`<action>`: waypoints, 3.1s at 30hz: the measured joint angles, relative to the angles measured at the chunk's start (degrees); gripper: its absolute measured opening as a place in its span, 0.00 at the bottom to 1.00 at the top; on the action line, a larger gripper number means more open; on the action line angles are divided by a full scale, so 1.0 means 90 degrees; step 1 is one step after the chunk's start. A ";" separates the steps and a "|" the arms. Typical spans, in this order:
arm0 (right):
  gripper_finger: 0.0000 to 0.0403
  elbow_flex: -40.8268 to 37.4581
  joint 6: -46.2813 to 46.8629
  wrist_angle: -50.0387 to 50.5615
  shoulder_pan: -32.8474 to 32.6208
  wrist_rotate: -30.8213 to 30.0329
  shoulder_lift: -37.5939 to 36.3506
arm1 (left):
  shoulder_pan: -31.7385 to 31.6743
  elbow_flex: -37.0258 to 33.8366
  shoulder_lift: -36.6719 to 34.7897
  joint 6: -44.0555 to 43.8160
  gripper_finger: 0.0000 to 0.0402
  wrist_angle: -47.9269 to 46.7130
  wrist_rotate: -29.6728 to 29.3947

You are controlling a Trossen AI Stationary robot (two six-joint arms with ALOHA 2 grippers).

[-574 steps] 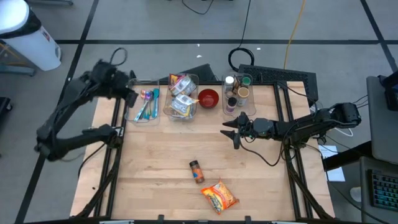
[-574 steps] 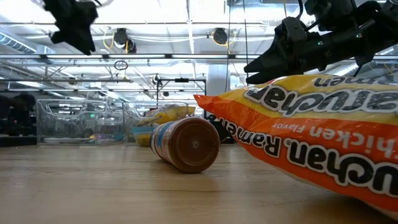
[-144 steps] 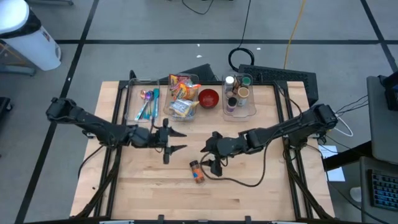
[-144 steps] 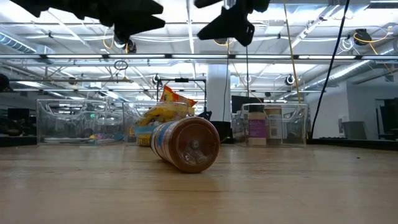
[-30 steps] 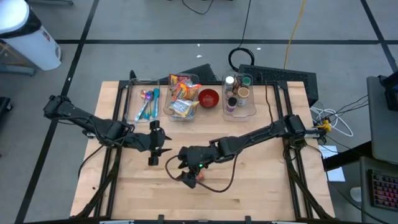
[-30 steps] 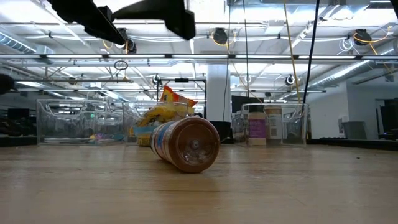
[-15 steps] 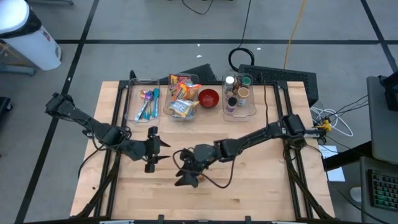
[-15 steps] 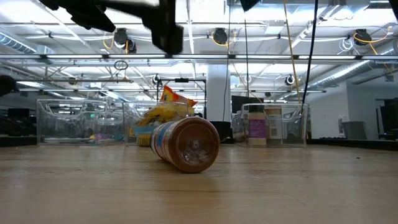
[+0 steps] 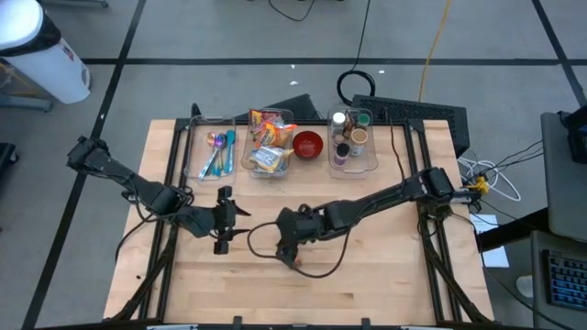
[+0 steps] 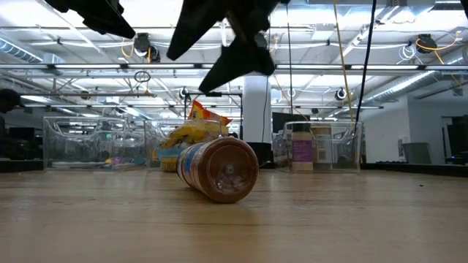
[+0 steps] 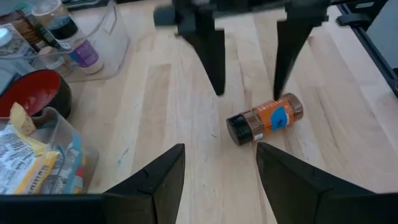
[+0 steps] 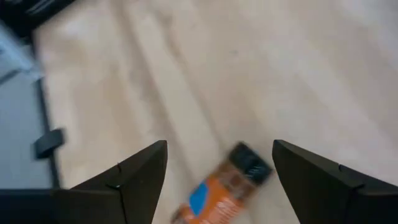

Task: Pick & Place Food Item
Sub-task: Put the orange seasoning bottle into the right transparent bin

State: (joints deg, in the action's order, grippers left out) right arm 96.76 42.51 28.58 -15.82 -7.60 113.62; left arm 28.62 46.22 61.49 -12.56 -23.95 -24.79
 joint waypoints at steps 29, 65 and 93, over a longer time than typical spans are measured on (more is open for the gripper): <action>0.70 0.0172 0.2260 0.0599 -0.0165 0.0103 0.0923 | -0.0005 -0.0908 0.0000 -0.0170 0.52 0.0795 -0.0416; 0.70 0.0074 0.1213 0.1754 -0.0116 -0.0085 0.1204 | -0.0005 -0.0908 0.0000 -0.0245 0.52 0.0885 -0.0411; 0.70 0.0074 0.0393 0.1317 -0.0080 0.0210 0.1183 | -0.0005 -0.0908 0.0000 -0.0340 0.52 0.0882 -0.0404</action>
State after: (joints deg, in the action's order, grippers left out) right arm 97.43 46.05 40.43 -16.53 -5.72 124.27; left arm 28.58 38.04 61.49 -15.62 -16.01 -28.42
